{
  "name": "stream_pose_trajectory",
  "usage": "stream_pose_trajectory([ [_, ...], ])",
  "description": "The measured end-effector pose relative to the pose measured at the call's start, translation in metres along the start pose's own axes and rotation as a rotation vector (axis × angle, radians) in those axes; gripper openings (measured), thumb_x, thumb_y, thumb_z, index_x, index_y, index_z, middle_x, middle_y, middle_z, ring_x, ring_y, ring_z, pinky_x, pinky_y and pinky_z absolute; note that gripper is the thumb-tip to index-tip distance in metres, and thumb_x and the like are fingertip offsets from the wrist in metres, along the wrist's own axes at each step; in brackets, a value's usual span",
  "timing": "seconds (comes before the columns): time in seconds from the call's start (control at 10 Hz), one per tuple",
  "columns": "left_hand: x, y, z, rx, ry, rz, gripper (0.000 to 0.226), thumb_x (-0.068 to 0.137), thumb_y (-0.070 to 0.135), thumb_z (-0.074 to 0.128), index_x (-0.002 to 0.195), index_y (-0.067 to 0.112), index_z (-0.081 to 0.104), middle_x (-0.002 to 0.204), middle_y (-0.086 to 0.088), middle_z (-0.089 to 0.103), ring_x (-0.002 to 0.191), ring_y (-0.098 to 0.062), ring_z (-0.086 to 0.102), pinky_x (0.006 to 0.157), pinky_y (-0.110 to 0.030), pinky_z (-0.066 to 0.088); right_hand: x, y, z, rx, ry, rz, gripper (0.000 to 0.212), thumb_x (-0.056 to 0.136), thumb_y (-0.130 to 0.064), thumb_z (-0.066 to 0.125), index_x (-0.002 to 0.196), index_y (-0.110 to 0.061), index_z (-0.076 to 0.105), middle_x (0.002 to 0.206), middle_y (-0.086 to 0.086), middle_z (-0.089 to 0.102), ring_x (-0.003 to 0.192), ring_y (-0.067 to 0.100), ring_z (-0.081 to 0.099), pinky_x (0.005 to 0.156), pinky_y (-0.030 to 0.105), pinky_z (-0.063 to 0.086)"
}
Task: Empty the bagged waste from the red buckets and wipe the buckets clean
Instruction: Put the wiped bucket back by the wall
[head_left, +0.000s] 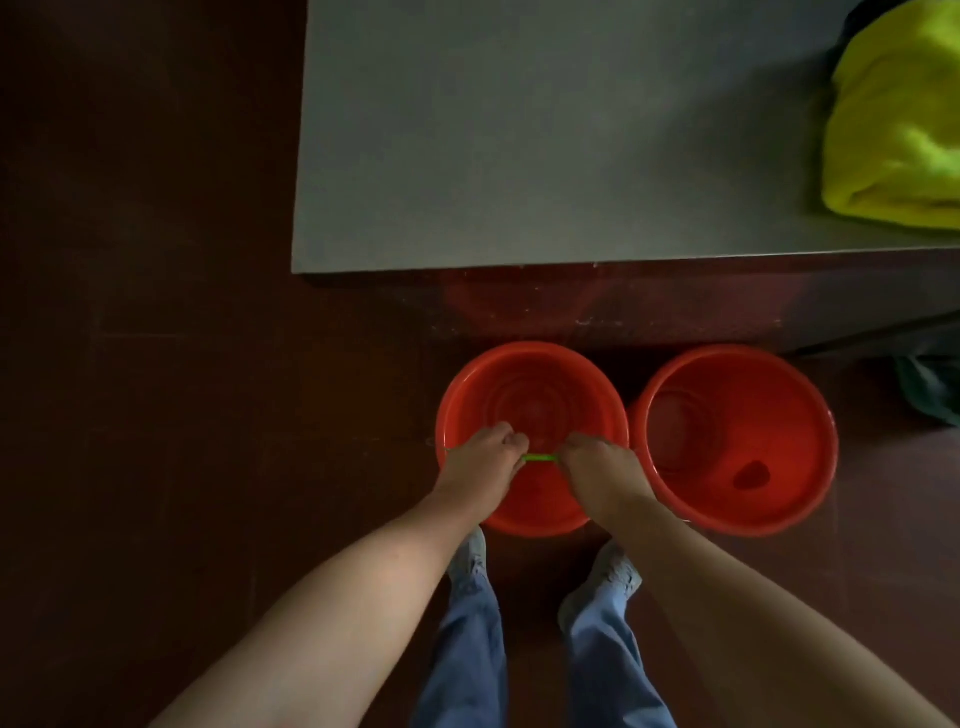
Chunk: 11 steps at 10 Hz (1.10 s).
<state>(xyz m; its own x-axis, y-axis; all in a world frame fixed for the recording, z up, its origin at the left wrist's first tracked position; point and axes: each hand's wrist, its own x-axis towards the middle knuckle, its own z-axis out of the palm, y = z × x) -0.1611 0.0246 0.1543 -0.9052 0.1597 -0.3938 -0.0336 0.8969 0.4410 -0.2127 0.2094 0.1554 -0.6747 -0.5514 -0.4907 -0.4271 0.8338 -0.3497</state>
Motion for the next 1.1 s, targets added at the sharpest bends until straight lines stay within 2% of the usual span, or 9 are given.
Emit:
stream_pose_trajectory([
  [0.1,0.011,-0.010,0.019,-0.008,0.018,-0.008,0.015,0.099,0.026,0.055,0.111,0.020,0.061,0.105,0.003,0.055,0.094,-0.016,0.056,0.072,-0.038,0.054,0.013,0.009,0.017,0.009,0.012,0.012,0.026,0.100,-0.018,0.047,0.117,-0.024,0.066,0.112,-0.004,0.060,0.106,0.019,0.059,0.073,0.029,0.039],
  [0.2,0.025,-0.023,0.035,-0.021,0.021,-0.024,0.010,0.099,0.025,0.056,0.107,0.020,0.060,0.103,0.005,0.053,0.093,-0.016,0.057,0.070,-0.035,0.052,0.028,0.016,0.032,0.016,0.025,0.027,0.025,0.099,-0.018,0.047,0.115,-0.024,0.066,0.111,-0.004,0.060,0.104,0.019,0.059,0.070,0.027,0.036],
  [0.4,0.047,-0.031,0.052,-0.054,0.066,-0.019,0.010,0.096,0.023,0.060,0.105,0.019,0.063,0.104,0.002,0.055,0.095,-0.019,0.056,0.074,-0.042,0.053,0.045,0.030,0.050,0.038,0.064,0.068,0.023,0.099,-0.019,0.049,0.111,-0.026,0.068,0.104,-0.005,0.062,0.101,0.019,0.061,0.076,0.030,0.046],
  [0.6,0.042,-0.033,0.057,-0.064,0.034,-0.003,0.012,0.095,0.024,0.063,0.106,0.020,0.064,0.103,0.004,0.055,0.095,-0.017,0.057,0.072,-0.039,0.054,0.037,0.030,0.056,0.112,0.021,0.094,0.023,0.102,-0.031,0.050,0.112,-0.025,0.069,0.104,-0.004,0.063,0.099,0.020,0.060,0.079,0.035,0.050],
  [0.7,0.031,-0.030,0.060,-0.107,-0.052,-0.017,0.014,0.095,0.031,0.064,0.104,0.021,0.063,0.100,0.008,0.053,0.092,-0.015,0.058,0.071,-0.035,0.053,0.024,0.027,0.058,0.103,-0.049,0.097,0.025,0.098,-0.032,0.051,0.113,-0.026,0.069,0.104,-0.005,0.064,0.099,0.020,0.062,0.078,0.032,0.049],
  [0.8,0.018,-0.024,0.063,-0.191,-0.375,-0.095,0.031,0.101,0.044,0.052,0.105,0.017,0.066,0.100,0.002,0.059,0.090,-0.018,0.060,0.074,-0.035,0.050,0.011,0.019,0.066,0.163,-0.333,0.198,0.030,0.096,-0.036,0.049,0.116,-0.024,0.068,0.113,-0.001,0.068,0.103,0.021,0.065,0.079,0.032,0.052],
  [0.9,0.000,-0.021,0.075,-0.117,-0.867,-0.202,0.034,0.104,0.039,0.046,0.116,0.018,0.069,0.111,-0.005,0.068,0.098,-0.023,0.064,0.079,-0.032,0.051,-0.007,0.010,0.082,0.125,-0.752,0.263,0.038,0.099,-0.025,0.048,0.135,-0.019,0.059,0.136,0.011,0.060,0.126,0.032,0.056,0.102,0.044,0.047],
  [1.0,-0.014,-0.022,0.082,0.044,-0.947,-0.247,0.034,0.103,0.031,0.047,0.128,0.015,0.065,0.129,-0.007,0.065,0.114,-0.027,0.062,0.099,-0.041,0.050,-0.020,0.017,0.094,0.098,-0.747,0.306,0.044,0.100,-0.018,0.049,0.144,-0.019,0.052,0.144,0.013,0.053,0.133,0.035,0.051,0.110,0.046,0.043],
  [1.1,-0.018,-0.023,0.088,0.021,-0.796,-0.260,0.040,0.104,0.035,0.045,0.140,0.022,0.055,0.143,-0.007,0.055,0.128,-0.029,0.054,0.106,-0.042,0.045,-0.023,0.026,0.090,0.092,-0.681,0.372,0.040,0.100,-0.015,0.050,0.140,-0.018,0.053,0.140,0.009,0.058,0.127,0.027,0.057,0.107,0.041,0.047],
])
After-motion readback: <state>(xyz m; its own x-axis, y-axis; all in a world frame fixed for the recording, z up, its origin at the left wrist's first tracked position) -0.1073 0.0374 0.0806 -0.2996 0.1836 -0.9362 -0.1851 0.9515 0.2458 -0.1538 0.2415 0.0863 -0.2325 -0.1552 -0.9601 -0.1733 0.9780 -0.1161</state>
